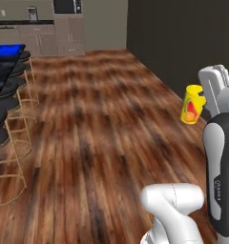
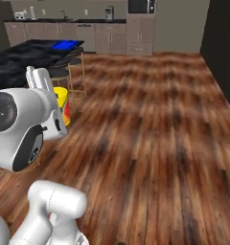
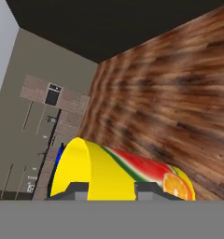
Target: There is a tray on the dining counter. Grab the cup, mug, and pitcher and place them on the tray. The pitcher may be placed next to the tray if it cannot fit the tray.
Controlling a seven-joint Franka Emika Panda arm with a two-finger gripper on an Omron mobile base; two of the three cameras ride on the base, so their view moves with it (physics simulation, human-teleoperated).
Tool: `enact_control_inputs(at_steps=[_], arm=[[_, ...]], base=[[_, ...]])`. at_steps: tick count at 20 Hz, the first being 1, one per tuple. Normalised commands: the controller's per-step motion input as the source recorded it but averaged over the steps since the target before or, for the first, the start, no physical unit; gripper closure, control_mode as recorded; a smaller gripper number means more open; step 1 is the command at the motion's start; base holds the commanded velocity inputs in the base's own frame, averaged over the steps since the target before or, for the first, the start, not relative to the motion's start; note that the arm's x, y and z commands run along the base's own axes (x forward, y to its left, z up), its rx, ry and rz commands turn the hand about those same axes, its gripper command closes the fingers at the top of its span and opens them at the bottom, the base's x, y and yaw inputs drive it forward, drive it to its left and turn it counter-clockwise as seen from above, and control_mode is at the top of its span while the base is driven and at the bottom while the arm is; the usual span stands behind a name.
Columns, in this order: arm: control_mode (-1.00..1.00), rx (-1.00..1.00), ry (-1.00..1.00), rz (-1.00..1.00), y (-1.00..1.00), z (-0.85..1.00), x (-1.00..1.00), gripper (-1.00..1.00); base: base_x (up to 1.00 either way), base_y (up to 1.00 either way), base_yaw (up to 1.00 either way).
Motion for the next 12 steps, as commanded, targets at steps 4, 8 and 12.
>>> enact_control_inputs(at_steps=[4, 8, 12], arm=[[1.0, 0.0, 0.0, 0.0, 0.0, 0.0, 0.0, 1.0], [1.0, 0.0, 0.0, 0.0, 0.0, 0.0, 0.0, 1.0], [1.0, 0.0, 0.0, 0.0, 0.0, 0.0, 0.0, 1.0]], base=[[0.78, -0.81, 0.38], [0.96, -0.61, 0.35], [1.0, -0.5, 0.37]])
